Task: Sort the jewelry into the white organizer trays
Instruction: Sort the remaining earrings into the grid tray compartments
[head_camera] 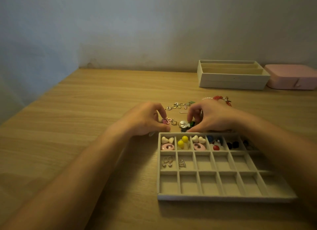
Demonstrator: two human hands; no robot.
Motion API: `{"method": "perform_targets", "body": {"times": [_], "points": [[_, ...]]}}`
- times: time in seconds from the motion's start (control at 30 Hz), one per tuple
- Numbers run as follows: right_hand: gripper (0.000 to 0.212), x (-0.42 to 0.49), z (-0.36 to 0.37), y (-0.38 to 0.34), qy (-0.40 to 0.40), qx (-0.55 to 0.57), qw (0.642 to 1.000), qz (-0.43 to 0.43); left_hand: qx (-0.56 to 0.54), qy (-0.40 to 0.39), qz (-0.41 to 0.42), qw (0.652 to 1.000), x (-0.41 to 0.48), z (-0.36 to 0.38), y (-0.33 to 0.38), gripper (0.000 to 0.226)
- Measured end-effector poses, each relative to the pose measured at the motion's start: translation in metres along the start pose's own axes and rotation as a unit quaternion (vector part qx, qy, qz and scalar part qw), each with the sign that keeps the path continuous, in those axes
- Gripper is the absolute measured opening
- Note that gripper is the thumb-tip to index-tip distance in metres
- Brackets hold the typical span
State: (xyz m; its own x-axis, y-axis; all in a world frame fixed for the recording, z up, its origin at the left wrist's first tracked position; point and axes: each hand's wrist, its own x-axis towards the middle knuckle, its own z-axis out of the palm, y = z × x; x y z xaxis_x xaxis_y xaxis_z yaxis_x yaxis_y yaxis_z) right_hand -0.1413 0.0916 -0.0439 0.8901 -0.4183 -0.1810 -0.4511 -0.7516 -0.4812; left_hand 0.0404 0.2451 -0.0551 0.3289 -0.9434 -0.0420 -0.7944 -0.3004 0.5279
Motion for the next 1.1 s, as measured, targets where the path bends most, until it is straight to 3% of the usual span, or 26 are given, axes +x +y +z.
{"method": "perform_targets", "body": {"times": [0.1,0.23,0.37,0.6,0.7,0.83,1.0,1.1], "points": [[0.037,-0.007,0.0,0.001,-0.004,-0.006,1.0,0.006,-0.01,0.008,-0.007,1.0,-0.001,-0.005,-0.002,0.035],[0.038,-0.005,-0.005,-0.001,0.011,-0.019,1.0,0.01,0.002,0.105,-0.007,0.994,0.025,-0.008,-0.003,0.001],[0.014,0.016,-0.006,-0.002,0.097,0.011,0.995,-0.001,0.06,0.094,-0.021,0.994,0.051,0.003,0.003,0.018],[0.022,0.04,-0.007,-0.004,0.13,0.012,0.991,-0.01,0.087,0.105,-0.012,0.991,0.062,0.008,0.002,0.006],[0.022,0.045,-0.007,-0.006,0.143,0.023,0.989,-0.006,-0.029,0.108,-0.014,0.994,0.058,0.0,0.001,0.004],[0.023,0.048,-0.009,-0.008,0.152,0.076,0.985,-0.009,-0.213,0.089,0.001,0.973,0.044,-0.019,-0.001,0.005],[0.024,0.042,-0.011,-0.016,0.102,0.21,0.972,-0.038,-0.25,0.083,-0.003,0.965,0.036,-0.024,0.0,0.006],[0.019,0.04,-0.012,-0.021,0.064,0.203,0.976,-0.051,-0.264,0.083,0.002,0.961,0.036,-0.023,0.002,0.01]]}}
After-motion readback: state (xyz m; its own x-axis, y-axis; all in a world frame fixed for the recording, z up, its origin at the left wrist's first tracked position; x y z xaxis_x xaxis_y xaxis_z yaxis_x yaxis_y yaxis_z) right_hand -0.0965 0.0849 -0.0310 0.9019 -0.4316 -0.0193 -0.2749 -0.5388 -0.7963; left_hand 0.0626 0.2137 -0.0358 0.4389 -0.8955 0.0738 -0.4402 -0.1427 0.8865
